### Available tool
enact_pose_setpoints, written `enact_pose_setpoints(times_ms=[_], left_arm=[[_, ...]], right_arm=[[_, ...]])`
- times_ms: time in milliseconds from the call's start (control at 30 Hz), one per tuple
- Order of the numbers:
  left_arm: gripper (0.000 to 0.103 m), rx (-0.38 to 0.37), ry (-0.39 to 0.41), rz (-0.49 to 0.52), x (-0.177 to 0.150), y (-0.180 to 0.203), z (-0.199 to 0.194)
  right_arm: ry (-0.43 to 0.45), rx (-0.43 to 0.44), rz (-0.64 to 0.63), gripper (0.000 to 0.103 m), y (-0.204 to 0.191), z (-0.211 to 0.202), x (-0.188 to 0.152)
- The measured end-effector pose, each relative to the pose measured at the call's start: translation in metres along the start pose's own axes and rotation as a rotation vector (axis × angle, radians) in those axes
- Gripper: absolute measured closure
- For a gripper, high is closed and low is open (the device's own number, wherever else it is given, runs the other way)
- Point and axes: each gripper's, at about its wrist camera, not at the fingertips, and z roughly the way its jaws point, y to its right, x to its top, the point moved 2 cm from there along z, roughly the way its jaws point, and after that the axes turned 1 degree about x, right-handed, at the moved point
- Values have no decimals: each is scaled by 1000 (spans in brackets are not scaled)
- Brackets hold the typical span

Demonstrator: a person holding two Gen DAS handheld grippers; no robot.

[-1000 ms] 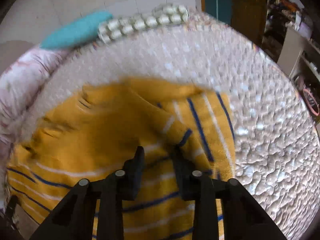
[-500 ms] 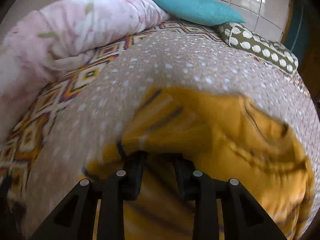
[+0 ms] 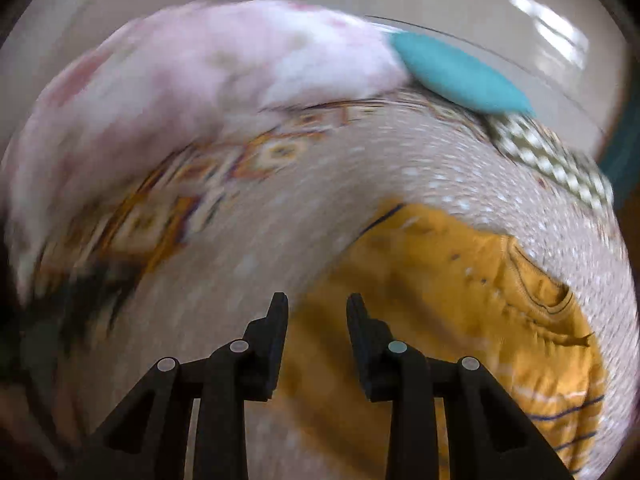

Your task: Fold small clothes

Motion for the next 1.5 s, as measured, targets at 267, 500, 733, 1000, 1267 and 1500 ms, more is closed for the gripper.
enact_pose_setpoints(times_ms=[267,500,733,1000,1267,1500], left_arm=[[20,57,3,8,-5,-12,0],[20,68,40,-16,2,-35,-15],[20,72,56,-97,10,-59,-19],[20,81,68,-13,9,-9,-9],[16,-134,-3,183,-37,102,11],[16,-99,-135,306,-69,124,47]], right_arm=[[-97,-280,-381,80,-53,58,-49],[-41,-207,-219,94,-64,40,-20],[-68,-13,-103,102,-99,54,-3],[42,-127,64,100,-18,-41,-57],[-80,-394,562,100,195,-92,-218],[-30,-619,854,97,279,-135,-273]])
